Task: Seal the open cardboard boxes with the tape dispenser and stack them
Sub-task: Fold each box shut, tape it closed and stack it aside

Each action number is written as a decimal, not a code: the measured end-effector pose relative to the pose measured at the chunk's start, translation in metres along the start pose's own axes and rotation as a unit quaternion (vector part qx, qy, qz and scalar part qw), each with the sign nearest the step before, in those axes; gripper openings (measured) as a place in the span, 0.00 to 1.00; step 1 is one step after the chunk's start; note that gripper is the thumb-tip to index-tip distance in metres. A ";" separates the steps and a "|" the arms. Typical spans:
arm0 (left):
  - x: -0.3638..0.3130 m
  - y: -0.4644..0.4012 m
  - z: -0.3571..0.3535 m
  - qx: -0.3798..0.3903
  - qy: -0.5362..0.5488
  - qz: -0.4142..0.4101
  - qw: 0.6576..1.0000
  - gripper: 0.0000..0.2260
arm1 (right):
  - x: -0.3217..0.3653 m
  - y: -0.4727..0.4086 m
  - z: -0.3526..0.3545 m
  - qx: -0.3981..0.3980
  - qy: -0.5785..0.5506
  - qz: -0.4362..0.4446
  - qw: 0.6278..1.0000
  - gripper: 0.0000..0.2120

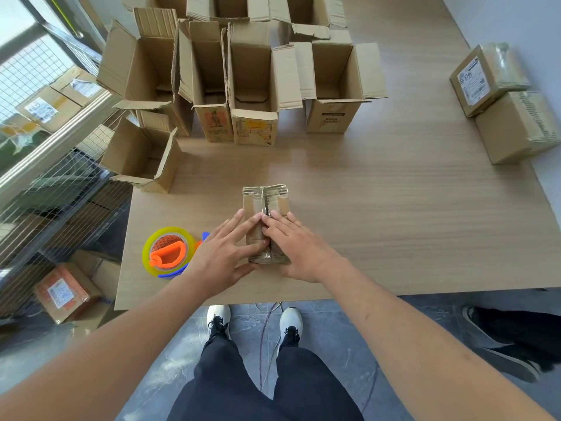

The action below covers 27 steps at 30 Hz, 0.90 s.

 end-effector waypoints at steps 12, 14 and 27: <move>0.010 -0.003 0.013 0.019 -0.013 -0.024 0.999 0.31 | -0.005 0.008 0.005 -0.018 0.003 -0.022 1.000 0.40; 0.007 -0.004 0.017 0.005 -0.019 -0.027 0.999 0.28 | -0.002 0.010 0.004 -0.028 -0.003 -0.032 0.999 0.39; 0.011 -0.003 0.008 0.070 0.011 -0.021 0.997 0.29 | 0.015 0.000 -0.004 -0.182 0.021 -0.190 0.964 0.31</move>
Point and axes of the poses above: each hand's wrist, its own y-axis away from the middle knuckle, its own z-axis out of the back of the hand, x = y × z, the point moved 9 cm from there along -y, towards the middle knuckle, and after that the axes turned 13 degrees about z, right-handed, at the moved point
